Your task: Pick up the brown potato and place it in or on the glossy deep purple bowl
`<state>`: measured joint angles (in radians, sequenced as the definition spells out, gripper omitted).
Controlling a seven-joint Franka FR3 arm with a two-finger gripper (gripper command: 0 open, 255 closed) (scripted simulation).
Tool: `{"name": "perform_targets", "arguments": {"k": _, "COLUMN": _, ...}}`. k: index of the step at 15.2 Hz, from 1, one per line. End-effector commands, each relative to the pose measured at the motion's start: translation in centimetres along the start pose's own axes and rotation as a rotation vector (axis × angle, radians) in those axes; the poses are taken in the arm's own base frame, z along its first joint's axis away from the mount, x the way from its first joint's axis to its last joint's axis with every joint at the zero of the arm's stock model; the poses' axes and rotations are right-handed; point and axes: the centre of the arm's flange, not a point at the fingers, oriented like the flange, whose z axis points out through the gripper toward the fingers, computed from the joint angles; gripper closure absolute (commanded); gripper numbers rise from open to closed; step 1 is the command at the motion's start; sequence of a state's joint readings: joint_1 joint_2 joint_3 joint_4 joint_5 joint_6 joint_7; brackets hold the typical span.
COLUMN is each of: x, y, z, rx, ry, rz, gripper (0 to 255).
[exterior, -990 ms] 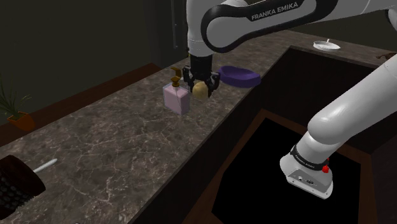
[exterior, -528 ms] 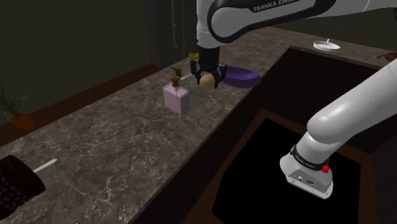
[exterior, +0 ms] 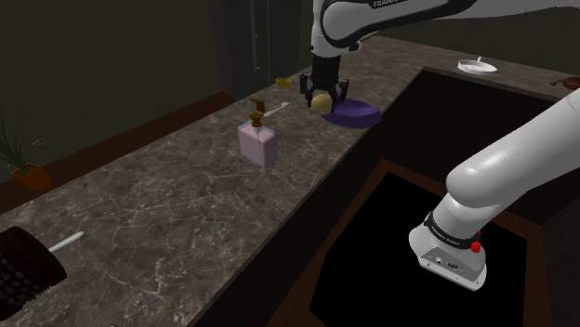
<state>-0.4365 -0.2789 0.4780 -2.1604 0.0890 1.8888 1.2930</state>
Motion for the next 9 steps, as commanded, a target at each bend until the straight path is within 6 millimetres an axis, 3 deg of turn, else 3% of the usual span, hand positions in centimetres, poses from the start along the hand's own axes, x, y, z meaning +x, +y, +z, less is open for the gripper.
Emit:
{"name": "perform_targets", "arguments": {"k": 1, "x": 2.4, "y": 0.5, "z": 0.2, "rx": 0.000, "ry": 0.000, "rz": -0.002, "gripper": 255}}
{"name": "perform_targets", "arguments": {"k": 9, "x": 12.8, "y": 2.4, "z": 0.7, "rx": 0.000, "ry": 0.000, "rz": -0.002, "gripper": 255}}
